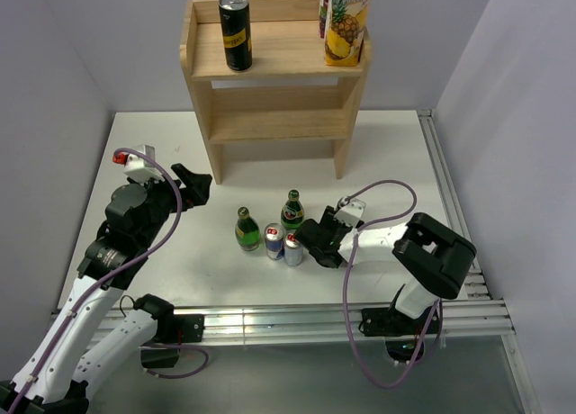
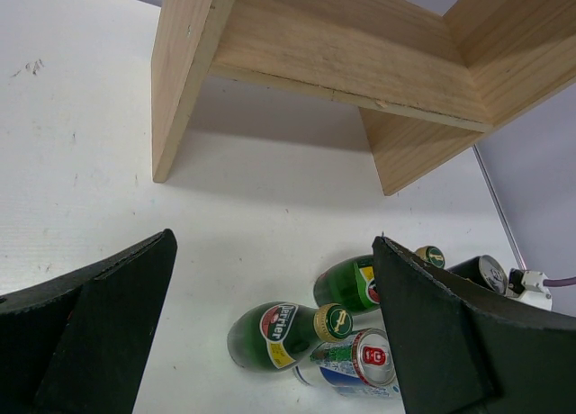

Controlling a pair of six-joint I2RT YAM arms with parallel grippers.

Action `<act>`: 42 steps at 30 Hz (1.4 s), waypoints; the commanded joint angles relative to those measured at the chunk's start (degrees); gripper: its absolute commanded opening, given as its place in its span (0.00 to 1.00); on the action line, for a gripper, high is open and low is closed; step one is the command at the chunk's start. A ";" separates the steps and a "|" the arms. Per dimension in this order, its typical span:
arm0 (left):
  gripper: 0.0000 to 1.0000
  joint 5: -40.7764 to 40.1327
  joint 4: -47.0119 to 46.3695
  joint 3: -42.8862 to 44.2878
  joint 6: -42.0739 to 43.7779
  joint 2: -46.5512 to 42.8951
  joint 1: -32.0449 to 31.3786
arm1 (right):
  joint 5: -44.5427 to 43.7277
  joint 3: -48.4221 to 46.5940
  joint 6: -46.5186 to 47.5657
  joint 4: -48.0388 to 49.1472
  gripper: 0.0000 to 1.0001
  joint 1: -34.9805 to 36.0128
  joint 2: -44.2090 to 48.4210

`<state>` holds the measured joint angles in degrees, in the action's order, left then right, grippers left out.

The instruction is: Place and organize the beverage onto the shelf

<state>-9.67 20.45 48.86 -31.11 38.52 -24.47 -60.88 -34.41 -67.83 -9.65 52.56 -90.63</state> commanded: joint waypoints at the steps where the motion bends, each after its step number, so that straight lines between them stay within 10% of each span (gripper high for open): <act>1: 0.97 0.88 -1.99 0.18 0.35 0.06 0.12 | -2.66 -2.41 -0.37 -1.77 0.00 -0.09 -0.78; 16: 0.97 -0.17 -1.64 0.09 0.26 -1.08 0.04 | -12.67 -18.92 -1.70 -29.28 0.00 8.18 13.54; 26: 0.97 -0.79 -1.55 0.09 0.53 -2.05 0.04 | 3.88 -28.76 56.17 5.85 0.00 6.78 23.31; 42: 0.97 -1.23 -1.20 0.09 0.44 -2.66 0.04 | 28.54 -76.39 70.12 -6.69 0.00 -5.09 4.33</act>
<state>-10.37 20.51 48.86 -31.09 36.84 -24.47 -36.49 -104.92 -1.89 -16.40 48.10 -82.04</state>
